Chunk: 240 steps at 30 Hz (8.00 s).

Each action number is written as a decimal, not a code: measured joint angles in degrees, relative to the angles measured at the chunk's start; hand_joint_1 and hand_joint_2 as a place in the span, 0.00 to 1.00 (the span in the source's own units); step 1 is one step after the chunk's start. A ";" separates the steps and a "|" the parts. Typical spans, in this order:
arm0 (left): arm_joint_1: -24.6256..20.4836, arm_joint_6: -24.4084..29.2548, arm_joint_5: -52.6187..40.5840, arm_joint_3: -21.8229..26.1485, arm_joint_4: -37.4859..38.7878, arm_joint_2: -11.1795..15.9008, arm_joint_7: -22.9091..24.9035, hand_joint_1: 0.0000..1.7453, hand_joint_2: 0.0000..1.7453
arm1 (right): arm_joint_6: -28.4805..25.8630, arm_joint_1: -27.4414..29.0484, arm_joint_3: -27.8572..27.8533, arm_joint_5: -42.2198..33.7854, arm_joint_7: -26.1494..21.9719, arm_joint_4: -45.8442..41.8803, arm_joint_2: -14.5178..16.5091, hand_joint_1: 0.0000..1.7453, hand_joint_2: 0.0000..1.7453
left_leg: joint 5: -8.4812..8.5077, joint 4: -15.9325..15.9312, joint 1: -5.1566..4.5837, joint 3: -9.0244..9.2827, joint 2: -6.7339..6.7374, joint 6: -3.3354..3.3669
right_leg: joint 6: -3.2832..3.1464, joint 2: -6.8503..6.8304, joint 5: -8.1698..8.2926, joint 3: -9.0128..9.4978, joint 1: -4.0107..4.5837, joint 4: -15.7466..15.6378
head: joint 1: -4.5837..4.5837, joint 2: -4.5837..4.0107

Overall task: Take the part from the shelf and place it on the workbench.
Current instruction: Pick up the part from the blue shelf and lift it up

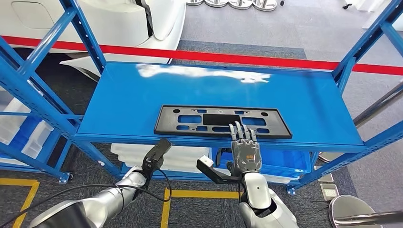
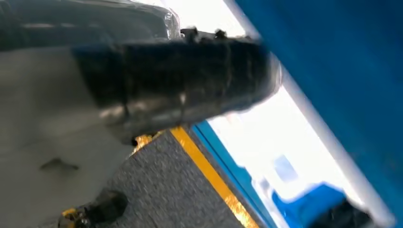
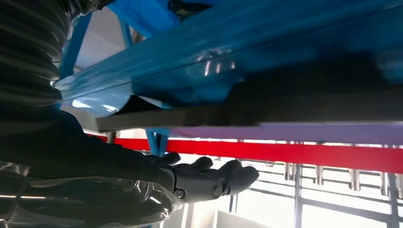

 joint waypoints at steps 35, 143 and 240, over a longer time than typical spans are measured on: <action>3.24 -2.32 -5.81 4.15 -1.34 -0.11 1.73 0.00 0.00 | -0.48 -5.62 4.45 -6.50 -6.45 9.62 5.03 0.00 1.00 | -1.50 -0.30 0.30 2.47 0.50 0.67 | 0.13 -1.60 0.49 -14.57 0.59 14.46 | 0.71 0.00; 19.29 -12.45 -3.53 24.56 17.69 2.52 -24.59 0.00 0.00 | 0.95 -3.77 -2.32 -46.24 -20.23 -0.73 -7.62 1.00 1.00 | -7.04 12.81 -0.72 -3.54 -0.83 -2.36 | -2.74 -2.81 4.66 0.70 -0.43 -4.27 | -0.07 0.00; 23.53 -16.04 0.89 29.48 17.86 3.55 -30.27 0.00 0.00 | -11.32 16.17 -13.98 -78.78 -26.57 -57.55 -14.16 1.00 1.00 | -3.28 1.81 -1.25 5.58 -0.45 -1.40 | -2.55 -2.54 4.84 -1.52 -0.16 -2.89 | 0.04 0.00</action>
